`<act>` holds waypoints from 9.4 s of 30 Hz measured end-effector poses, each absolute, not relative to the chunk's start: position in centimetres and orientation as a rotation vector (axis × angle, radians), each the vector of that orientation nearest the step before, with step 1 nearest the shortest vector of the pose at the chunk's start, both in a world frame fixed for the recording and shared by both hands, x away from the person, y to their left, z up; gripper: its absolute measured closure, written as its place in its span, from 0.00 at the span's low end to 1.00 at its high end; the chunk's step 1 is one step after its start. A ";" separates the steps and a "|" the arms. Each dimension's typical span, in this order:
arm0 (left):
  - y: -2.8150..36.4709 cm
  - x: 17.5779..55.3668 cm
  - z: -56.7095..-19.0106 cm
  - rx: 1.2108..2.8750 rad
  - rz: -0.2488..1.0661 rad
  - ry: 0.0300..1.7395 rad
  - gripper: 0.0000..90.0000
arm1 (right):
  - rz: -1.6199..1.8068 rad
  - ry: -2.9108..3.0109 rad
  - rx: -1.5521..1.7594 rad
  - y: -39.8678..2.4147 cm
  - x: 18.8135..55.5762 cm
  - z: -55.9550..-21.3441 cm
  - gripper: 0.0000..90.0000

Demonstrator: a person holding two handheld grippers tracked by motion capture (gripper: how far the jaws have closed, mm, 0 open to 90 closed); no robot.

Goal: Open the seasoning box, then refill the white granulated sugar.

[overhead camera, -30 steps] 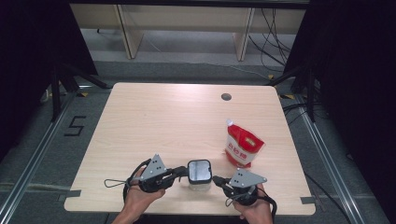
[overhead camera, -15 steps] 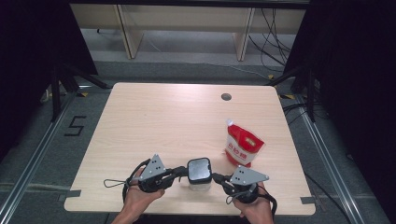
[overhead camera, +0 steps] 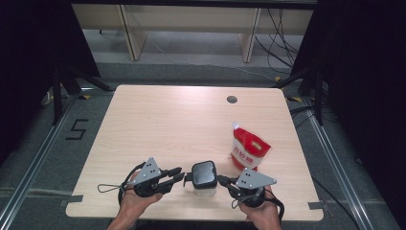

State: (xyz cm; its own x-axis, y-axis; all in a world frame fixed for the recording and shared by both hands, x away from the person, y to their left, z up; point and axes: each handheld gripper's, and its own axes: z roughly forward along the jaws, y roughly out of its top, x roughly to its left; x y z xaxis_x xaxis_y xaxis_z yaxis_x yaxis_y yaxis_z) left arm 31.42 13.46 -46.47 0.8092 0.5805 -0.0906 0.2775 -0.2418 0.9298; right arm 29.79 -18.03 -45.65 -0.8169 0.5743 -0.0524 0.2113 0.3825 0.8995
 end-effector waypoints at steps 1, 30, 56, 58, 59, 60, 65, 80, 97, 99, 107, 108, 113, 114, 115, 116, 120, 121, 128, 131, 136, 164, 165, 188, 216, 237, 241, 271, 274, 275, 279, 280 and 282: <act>13.6 31.3 -46.6 1.854 0.340 0.653 0.76 | 1.398 2.301 0.666 -18.2 29.9 -45.5 1.00; 12.6 30.7 -46.5 1.849 0.366 0.572 0.89 | 1.347 2.291 0.672 -18.6 30.4 -44.9 1.00; 11.1 31.2 -46.6 1.892 0.359 0.568 0.99 | 1.286 2.415 0.654 -18.1 29.9 -47.0 1.00; 11.1 31.2 -46.6 1.886 0.356 0.578 0.99 | 1.288 2.403 0.673 -18.2 29.9 -47.0 1.00; 11.0 31.1 -46.7 1.867 0.349 0.591 0.99 | 1.284 2.415 0.661 -18.1 29.9 -46.9 1.00; 11.0 31.1 -46.7 1.870 0.351 0.589 0.99 | 1.290 2.411 0.664 -18.1 29.9 -46.9 1.00; 11.0 31.1 -46.7 1.868 0.344 0.596 0.99 | 1.314 2.401 0.659 -17.9 30.0 -46.7 1.00; 12.8 31.2 -47.1 1.852 0.300 0.562 0.68 | 1.313 2.376 0.610 -17.3 30.1 -45.0 1.00; 12.3 32.7 -50.6 2.009 0.297 0.539 0.67 | 1.310 2.355 0.555 -15.5 30.2 -43.4 1.00; 12.3 32.8 -50.6 2.015 0.298 0.530 0.71 | 1.311 2.359 0.539 -15.3 30.2 -43.2 1.00; 12.2 32.9 -50.7 2.004 0.290 0.519 0.81 | 1.308 2.351 0.505 -14.4 30.1 -42.7 1.00; 12.2 32.9 -50.7 2.005 0.290 0.518 0.81 | 1.309 2.346 0.518 -14.4 30.1 -42.6 1.00; 12.0 32.8 -50.6 2.011 0.312 0.518 0.81 | 1.308 2.349 0.509 -13.9 30.1 -42.3 1.00; 12.0 32.8 -50.6 2.011 0.312 0.518 0.82 | 1.308 2.349 0.509 -13.9 30.1 -42.3 1.00; 12.0 32.7 -50.6 2.010 0.308 0.520 0.82 | 1.311 2.348 0.496 -13.8 30.1 -42.3 1.00; 12.0 32.7 -50.5 2.018 0.330 0.509 0.82 | 1.307 2.347 0.490 -13.7 30.0 -42.1 1.00; 11.9 32.7 -50.5 2.019 0.332 0.520 0.82 | 1.287 2.344 0.459 -13.2 29.9 -41.9 0.99; 12.0 32.7 -50.5 2.023 0.339 0.510 0.82 | 1.292 2.344 0.458 -13.0 29.9 -41.8 0.99; 11.9 32.6 -50.4 2.021 0.340 0.537 0.82 | 1.290 2.345 0.433 -12.0 29.8 -41.5 0.99; 11.8 32.6 -50.4 2.022 0.342 0.533 0.82 | 1.282 2.351 0.419 -11.5 29.7 -41.4 0.99; 11.7 32.4 -50.4 2.012 0.334 0.568 0.82 | 1.282 2.355 0.409 -10.9 29.6 -41.4 0.99; 11.6 32.2 -50.5 2.008 0.339 0.594 0.81 | 1.282 2.357 0.396 -10.0 29.8 -41.5 0.96; 11.6 32.2 -50.5 2.008 0.339 0.592 0.81 | 1.282 2.357 0.396 -10.0 29.8 -41.5 0.96; 13.7 31.0 -49.3 1.986 0.307 0.686 0.27 | 1.407 2.239 0.788 -19.7 30.6 -44.9 0.52; 13.9 30.2 -49.5 2.025 0.281 0.728 0.20 | 1.367 2.110 1.043 -27.8 29.2 -48.3 0.29; 13.9 30.1 -49.7 2.030 0.296 0.710 0.22 | 1.318 2.069 1.014 -27.3 32.4 -49.3 0.18; 13.8 30.1 -49.7 2.031 0.294 0.712 0.22 | 1.319 2.056 1.024 -26.9 33.1 -49.6 0.18; 13.9 30.3 -49.8 2.044 0.294 0.702 0.22 | 1.441 1.967 1.023 -25.0 36.6 -51.1 0.18; 13.8 30.2 -49.9 2.034 0.292 0.708 0.22 | 1.444 1.958 0.974 -25.1 36.9 -51.2 0.19; 13.8 30.3 -49.9 2.033 0.288 0.704 0.22 | 1.471 1.945 1.017 -25.0 36.7 -51.2 0.19; 13.8 30.2 -50.0 2.047 0.290 0.717 0.22 | 1.462 1.934 1.004 -25.0 36.9 -51.3 0.20; 13.8 30.3 -50.0 2.046 0.277 0.716 0.22 | 1.471 1.936 1.013 -24.9 36.9 -51.4 0.20; 13.8 30.4 -50.0 2.058 0.282 0.702 0.22 | 1.461 1.932 1.010 -24.9 37.0 -51.5 0.21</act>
